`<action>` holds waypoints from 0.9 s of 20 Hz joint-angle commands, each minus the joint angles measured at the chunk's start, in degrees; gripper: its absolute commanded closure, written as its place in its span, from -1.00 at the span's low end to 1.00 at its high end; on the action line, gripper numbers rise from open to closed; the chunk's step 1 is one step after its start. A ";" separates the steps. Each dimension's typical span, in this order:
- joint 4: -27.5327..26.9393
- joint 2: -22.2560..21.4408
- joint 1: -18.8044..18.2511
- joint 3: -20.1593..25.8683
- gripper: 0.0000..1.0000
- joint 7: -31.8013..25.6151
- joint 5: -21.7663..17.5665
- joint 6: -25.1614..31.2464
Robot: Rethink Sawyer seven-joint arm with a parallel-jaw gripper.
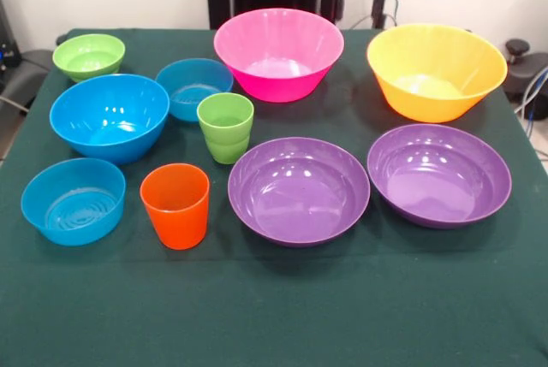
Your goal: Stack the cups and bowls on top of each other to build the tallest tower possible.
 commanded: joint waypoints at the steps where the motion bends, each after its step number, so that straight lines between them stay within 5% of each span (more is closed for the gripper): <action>1: -5.99 13.14 0.65 2.08 -1.00 6.21 -3.56 -6.26; 9: -9.84 17.84 1.11 1.56 -1.00 5.96 -3.34 -8.01; 18: -9.42 20.77 -2.80 2.27 -1.00 5.27 -5.41 -10.69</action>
